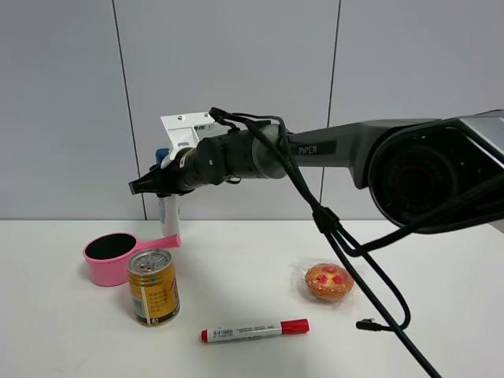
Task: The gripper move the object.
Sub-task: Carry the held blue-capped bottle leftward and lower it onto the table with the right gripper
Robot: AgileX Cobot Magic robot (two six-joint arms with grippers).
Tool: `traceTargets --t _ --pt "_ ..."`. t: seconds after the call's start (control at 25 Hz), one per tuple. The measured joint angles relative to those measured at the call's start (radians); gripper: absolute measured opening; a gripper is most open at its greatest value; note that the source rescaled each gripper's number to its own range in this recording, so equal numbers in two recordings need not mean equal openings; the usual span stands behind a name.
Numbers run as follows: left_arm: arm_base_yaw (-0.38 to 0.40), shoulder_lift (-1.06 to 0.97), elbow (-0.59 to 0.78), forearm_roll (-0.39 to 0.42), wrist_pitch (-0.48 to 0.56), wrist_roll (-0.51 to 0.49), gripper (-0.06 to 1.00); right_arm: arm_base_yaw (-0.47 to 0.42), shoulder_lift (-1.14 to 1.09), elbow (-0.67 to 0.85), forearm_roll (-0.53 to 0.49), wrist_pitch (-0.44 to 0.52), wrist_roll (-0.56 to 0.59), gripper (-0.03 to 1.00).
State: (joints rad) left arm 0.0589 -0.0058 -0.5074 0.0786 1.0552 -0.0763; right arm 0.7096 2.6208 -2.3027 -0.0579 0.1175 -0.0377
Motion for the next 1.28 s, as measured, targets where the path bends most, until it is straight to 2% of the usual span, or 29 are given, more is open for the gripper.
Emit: traceTargets --t 0.8,0.92,1.28 --pt "0.000 0.000 0.000 0.000 0.000 0.000 1.00 0.000 0.040 -0.002 0.000 0.000 -0.004 0.00" --pt "0.000 0.000 0.000 0.000 0.000 0.000 1.00 0.000 0.041 -0.003 0.000 -0.009 -0.004 0.11" --pt "0.000 0.000 0.000 0.000 0.000 0.000 1.00 0.001 0.041 -0.008 0.000 -0.026 -0.004 0.61"
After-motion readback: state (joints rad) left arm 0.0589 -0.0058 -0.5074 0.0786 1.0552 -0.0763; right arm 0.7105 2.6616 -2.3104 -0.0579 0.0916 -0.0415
